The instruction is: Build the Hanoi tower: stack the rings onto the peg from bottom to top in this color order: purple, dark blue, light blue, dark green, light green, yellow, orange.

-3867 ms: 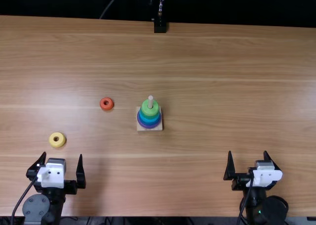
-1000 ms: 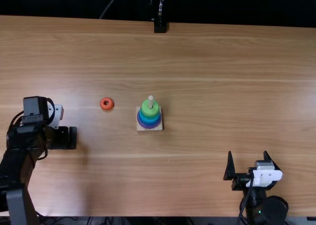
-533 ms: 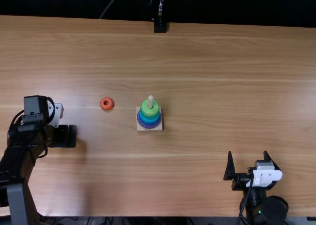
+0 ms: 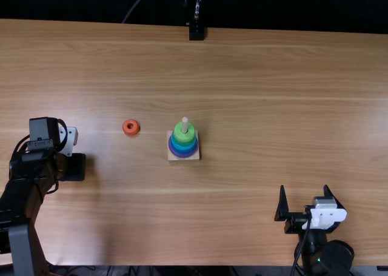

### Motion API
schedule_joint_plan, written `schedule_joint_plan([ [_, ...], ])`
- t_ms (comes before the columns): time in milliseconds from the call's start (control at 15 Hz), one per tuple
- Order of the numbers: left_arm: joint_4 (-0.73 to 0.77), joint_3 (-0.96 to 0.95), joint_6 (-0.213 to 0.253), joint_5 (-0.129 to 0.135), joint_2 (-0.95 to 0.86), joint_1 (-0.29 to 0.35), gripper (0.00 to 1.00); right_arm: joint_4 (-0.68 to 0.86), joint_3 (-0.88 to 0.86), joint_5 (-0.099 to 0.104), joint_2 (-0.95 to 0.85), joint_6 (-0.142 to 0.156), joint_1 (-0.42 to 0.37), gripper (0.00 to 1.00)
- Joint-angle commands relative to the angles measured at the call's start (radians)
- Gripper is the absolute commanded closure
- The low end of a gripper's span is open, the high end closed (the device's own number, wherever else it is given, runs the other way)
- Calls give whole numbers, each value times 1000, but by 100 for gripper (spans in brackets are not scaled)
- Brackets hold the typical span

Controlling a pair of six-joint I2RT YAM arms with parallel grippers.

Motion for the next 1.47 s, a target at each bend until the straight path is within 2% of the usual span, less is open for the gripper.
schedule_joint_plan([
  [0,3,29,16,4,15,-12,100,-67,-47,10,-19,-4,-4,0],
  [200,2,34,16,4,7,-13,100,-68,-49,10,-19,-4,-4,0],
  [467,-59,175,7,20,2,-42,100,-68,-49,10,-19,-4,-4,0],
  [733,-414,408,5,24,-16,-104,100,-68,-49,10,-19,-4,-4,0],
  [867,-547,534,-2,26,-16,-154,100,-67,-49,10,-19,-4,-4,0],
  [933,-604,585,-4,29,-14,-182,100,-67,-49,10,-19,-4,-4,0],
  [1067,-668,675,-12,53,-7,-245,100,-67,-49,10,-19,-4,-4,0],
  [1133,-678,717,-23,57,-4,-275,100,-68,-49,10,-19,-4,-4,0],
  [1267,-694,789,-87,59,19,-328,100,-68,-49,10,-19,-4,-4,0],
  [1400,-700,875,-124,59,71,-384,100,-67,-49,10,-19,-4,-4,0],
])
